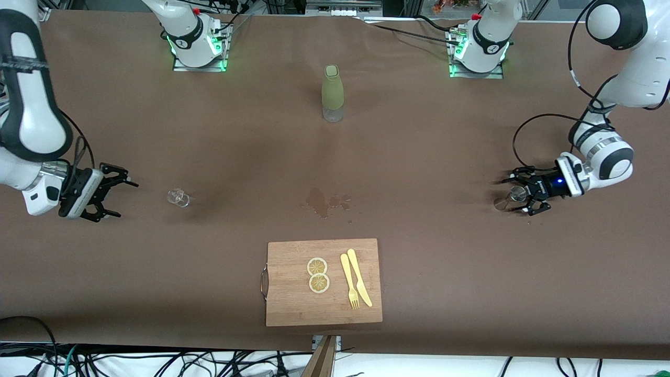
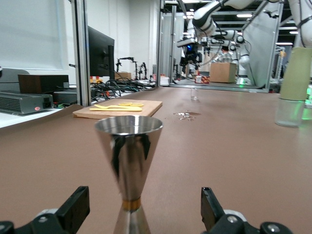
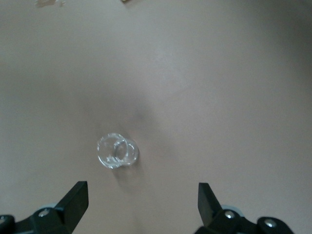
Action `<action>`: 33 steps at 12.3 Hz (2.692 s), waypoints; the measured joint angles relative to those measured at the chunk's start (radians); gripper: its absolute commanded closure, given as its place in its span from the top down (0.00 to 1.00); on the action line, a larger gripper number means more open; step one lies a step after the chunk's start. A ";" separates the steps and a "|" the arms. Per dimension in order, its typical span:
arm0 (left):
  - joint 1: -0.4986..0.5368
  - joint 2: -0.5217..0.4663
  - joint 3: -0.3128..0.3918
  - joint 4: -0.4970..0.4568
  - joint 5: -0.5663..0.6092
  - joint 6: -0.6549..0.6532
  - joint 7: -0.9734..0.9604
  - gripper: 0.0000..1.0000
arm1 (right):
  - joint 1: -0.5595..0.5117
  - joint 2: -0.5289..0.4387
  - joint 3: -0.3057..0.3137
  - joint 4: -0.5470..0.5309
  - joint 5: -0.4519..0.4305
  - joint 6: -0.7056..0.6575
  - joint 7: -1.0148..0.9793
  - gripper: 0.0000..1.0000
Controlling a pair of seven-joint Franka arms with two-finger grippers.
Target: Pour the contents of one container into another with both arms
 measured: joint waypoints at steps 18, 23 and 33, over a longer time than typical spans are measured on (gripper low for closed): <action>-0.175 -0.493 0.060 0.198 0.575 -0.053 -1.202 1.00 | 0.250 -0.291 -0.023 0.103 -0.539 -0.407 1.566 1.00; -0.297 -0.637 0.051 0.198 0.749 -0.039 -1.659 1.00 | 0.244 -0.330 -0.118 0.231 -0.427 -0.548 1.567 1.00; -0.372 -0.816 -0.151 0.201 1.114 -0.031 -2.419 1.00 | 0.257 -0.361 -0.120 0.237 -0.421 -0.534 1.567 1.00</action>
